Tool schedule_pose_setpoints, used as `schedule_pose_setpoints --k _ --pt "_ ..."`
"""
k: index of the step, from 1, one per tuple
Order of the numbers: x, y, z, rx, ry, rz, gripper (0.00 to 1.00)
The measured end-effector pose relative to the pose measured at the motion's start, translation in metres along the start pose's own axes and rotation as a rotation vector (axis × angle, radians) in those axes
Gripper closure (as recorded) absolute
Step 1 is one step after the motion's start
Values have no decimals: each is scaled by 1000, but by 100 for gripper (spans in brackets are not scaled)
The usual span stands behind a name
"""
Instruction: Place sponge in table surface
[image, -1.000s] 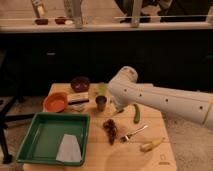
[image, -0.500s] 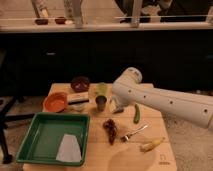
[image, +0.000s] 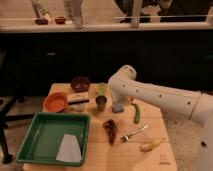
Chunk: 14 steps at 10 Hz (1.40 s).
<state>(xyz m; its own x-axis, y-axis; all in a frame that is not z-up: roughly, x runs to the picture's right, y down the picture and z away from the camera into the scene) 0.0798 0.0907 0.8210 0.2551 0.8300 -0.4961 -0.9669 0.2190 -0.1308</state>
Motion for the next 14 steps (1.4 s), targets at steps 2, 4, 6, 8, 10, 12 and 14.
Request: schedule_pose_setpoints --k 2,4,6,8,10,12,14 --pt "-11 0 17 -7 33 16 20" --pt "-17 -1 27 -15 53 31 20" --pt "-20 -4 34 -23 64 51 20" --pt "-21 -7 41 -32 74 68 20" --pt "-21 -11 48 -38 76 81 20" --pt "-25 -19 55 -39 69 92 20" --pt "-33 -25 63 -38 64 98 20"
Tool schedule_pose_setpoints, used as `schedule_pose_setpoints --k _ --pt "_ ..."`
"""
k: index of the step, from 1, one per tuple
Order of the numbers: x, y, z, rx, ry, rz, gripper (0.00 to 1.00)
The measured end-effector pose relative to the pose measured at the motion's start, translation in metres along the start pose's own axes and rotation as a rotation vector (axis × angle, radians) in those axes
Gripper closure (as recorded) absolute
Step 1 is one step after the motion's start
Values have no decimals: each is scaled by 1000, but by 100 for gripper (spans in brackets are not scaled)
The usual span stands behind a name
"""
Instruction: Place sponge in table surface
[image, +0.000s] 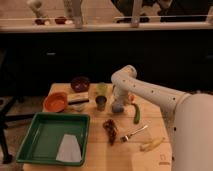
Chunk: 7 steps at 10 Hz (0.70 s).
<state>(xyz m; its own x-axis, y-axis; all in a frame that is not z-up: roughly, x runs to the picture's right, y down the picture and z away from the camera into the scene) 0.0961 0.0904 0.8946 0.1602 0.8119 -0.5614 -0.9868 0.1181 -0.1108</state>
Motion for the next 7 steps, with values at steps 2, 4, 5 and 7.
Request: schedule_pose_setpoints --k 2,4,5,7 --pt "-8 -2 7 -2 2 2 20" --pt "-16 -2 19 -5 24 2 20" --pt "-20 0 24 -7 33 0 20" --pt "-29 7 36 -12 56 -7 20"
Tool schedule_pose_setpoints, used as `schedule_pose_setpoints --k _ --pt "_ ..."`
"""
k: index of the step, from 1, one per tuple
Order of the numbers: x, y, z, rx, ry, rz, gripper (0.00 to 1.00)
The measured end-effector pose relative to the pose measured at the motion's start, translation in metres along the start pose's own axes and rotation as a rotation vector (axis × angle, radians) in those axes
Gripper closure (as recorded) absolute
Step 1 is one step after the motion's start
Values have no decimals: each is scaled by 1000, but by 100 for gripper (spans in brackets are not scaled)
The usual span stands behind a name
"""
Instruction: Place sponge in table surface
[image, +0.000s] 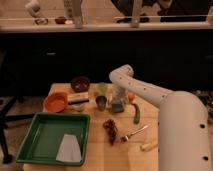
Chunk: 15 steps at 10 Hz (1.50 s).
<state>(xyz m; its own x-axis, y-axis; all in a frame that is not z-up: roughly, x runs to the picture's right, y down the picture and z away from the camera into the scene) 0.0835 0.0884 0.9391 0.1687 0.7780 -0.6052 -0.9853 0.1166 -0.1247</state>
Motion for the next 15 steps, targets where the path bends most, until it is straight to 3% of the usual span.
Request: schedule_pose_setpoints --k 4,9,12,15 --pt "-7 2 11 -9 25 5 22" --pt "-3 -8 15 -44 16 30 68" --pt "-3 -6 5 -50 4 20 96" --pt "0 -4 -11 -46 -14 7 100"
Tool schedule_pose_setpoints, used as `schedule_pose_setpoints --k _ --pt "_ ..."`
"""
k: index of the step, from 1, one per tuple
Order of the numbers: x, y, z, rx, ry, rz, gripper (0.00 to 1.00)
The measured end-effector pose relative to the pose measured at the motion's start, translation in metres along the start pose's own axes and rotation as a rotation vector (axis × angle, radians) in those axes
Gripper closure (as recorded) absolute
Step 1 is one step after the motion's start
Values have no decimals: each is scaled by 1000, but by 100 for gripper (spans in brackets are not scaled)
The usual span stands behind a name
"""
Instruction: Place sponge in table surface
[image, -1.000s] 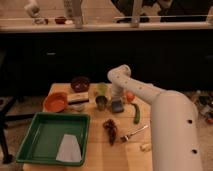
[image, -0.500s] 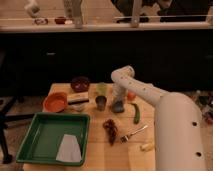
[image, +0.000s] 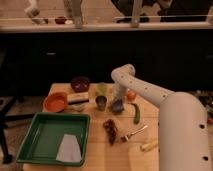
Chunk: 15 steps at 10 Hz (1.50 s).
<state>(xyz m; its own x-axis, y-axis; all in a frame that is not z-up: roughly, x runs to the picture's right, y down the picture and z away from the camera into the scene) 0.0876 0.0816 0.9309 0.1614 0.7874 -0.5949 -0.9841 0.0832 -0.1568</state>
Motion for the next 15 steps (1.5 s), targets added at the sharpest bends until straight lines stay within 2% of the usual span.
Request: schedule_pose_setpoints --k 6,9,10,13,14,15 --pt "14 4 -41 30 -57 -25 100" --pt "17 -8 -67 61 -84 -17 100" --pt "17 -14 -76 76 -91 -11 100" --pt "20 -54 -97 121 -106 41 100" --pt "22 -66 -102 128 -109 60 100" --pt "22 -67 -102 128 -111 61 100"
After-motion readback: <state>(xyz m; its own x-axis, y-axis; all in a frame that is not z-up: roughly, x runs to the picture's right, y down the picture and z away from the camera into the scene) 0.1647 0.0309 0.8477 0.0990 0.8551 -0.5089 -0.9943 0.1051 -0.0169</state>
